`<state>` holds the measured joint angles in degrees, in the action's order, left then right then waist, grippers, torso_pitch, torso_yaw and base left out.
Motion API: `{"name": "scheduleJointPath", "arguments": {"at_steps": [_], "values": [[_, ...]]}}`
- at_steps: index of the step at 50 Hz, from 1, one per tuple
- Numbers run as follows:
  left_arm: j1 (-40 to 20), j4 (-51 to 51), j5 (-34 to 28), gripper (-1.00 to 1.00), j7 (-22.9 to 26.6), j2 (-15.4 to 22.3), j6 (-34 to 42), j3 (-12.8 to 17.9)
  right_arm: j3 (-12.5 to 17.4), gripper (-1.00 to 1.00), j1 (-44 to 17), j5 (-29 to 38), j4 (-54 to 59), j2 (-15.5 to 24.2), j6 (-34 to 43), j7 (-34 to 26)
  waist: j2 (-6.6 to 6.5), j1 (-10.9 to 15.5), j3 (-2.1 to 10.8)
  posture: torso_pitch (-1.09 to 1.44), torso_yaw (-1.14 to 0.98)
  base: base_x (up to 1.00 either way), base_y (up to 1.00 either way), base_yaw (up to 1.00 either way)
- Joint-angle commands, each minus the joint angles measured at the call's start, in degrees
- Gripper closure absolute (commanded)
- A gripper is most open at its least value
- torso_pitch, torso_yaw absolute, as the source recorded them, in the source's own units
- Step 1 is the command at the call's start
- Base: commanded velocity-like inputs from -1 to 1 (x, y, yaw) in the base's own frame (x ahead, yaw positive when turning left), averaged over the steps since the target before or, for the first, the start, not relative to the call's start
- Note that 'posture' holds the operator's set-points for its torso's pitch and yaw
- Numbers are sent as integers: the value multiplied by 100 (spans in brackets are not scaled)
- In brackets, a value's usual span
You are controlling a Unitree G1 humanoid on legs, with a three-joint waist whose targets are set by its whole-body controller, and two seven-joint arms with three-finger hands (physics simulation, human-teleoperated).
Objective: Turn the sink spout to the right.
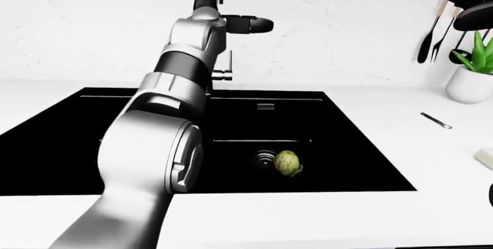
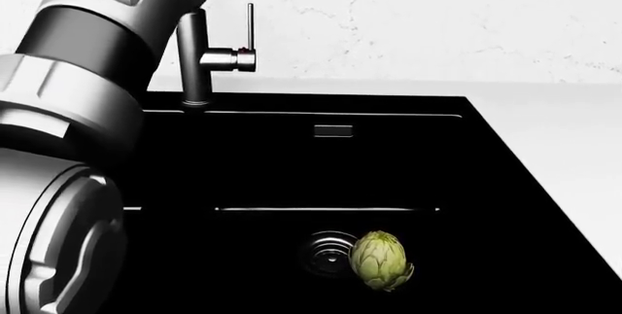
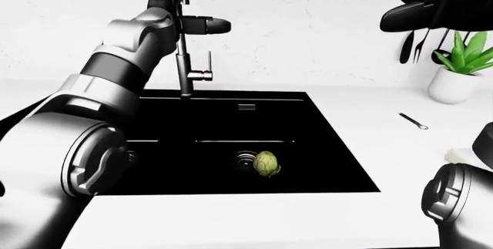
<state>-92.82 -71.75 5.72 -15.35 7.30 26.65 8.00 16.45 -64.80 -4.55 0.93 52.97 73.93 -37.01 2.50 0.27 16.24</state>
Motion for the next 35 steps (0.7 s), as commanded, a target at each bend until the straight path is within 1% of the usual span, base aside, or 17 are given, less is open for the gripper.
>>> {"name": "scheduleJointPath", "arguments": {"at_steps": [1, 8, 20, 25, 35], "values": [[-252, 262, -6, -100, 5, 26, -162, -19, 46, -100, -149, -3, -80, 62, -133, 31, 32, -4, 57, -44, 0, 0, 0, 0], [-261, 292, 15, -100, -8, -6, -137, -42, 115, -100, -70, -60, -177, 78, -84, 52, 43, 3, 56, -44, 0, 0, 0, 0], [-265, 327, 27, -100, -24, -56, -111, -71, -12, -100, -215, -65, 15, 101, -166, 63, 38, -7, 59, -44, 0, 0, 0, 0], [-277, 366, 37, -100, -33, -98, -80, -87, -18, -100, -233, -46, -5, 108, -137, 46, 42, -3, 54, -44, 0, 0, 0, 0], [-275, 574, 96, -100, -75, -233, 63, -144, 90, -100, -102, -66, -143, 127, -81, 27, 61, 7, 51, -44, 0, 0, 0, 0]]}}
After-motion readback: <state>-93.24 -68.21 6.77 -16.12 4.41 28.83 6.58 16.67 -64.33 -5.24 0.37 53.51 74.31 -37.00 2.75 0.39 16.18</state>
